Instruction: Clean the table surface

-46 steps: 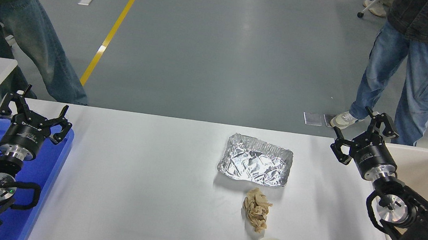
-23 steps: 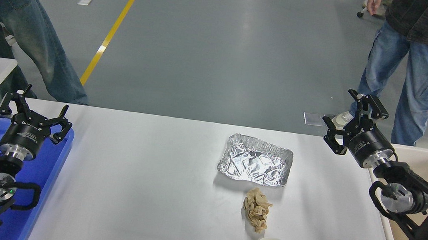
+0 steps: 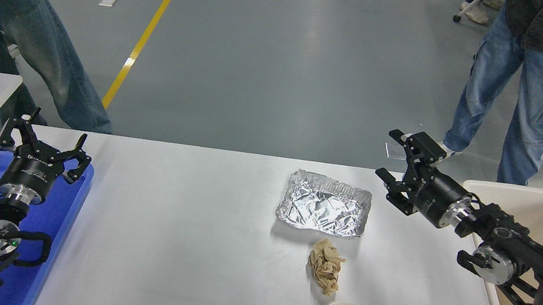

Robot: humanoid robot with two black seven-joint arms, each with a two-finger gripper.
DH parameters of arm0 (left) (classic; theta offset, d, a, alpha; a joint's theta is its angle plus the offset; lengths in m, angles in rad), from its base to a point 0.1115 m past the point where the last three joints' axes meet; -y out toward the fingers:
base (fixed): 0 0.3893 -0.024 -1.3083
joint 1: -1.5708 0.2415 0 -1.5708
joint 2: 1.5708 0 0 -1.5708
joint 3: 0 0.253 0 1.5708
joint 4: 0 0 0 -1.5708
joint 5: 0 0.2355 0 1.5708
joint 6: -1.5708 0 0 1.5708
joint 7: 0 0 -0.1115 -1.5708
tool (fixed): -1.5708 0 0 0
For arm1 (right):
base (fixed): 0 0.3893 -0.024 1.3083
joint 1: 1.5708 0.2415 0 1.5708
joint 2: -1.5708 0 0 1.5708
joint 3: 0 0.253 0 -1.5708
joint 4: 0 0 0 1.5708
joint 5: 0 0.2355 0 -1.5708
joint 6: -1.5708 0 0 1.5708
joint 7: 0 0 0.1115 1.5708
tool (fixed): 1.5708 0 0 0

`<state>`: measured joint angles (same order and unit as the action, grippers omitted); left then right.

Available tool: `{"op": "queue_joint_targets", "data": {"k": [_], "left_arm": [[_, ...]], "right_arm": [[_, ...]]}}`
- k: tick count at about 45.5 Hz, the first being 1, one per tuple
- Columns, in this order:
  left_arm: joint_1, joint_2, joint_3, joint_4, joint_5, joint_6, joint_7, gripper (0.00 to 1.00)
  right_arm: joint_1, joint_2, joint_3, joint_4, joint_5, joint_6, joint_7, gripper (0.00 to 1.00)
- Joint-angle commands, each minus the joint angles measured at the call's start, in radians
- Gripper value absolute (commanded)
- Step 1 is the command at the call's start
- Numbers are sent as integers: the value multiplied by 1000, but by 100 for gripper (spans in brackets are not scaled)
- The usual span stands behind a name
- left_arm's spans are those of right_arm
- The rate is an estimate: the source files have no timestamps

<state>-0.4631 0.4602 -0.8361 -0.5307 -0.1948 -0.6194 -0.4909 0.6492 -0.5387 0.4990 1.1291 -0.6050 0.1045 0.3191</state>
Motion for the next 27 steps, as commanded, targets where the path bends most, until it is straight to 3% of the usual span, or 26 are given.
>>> {"op": "queue_joint_targets", "data": {"k": [1,20,27], "left_arm": [[1,0,0,0,0,0,0,100],[1,0,0,1,0,0,0,100],[1,0,0,0,0,0,0,100]], "right_arm": [[10,-24,-51,73,-104,-11,-58,100],[33,-191,-155,302,-179,-8,-71,100],[32,-228,-158,347,-311,7,-71,100]]}}
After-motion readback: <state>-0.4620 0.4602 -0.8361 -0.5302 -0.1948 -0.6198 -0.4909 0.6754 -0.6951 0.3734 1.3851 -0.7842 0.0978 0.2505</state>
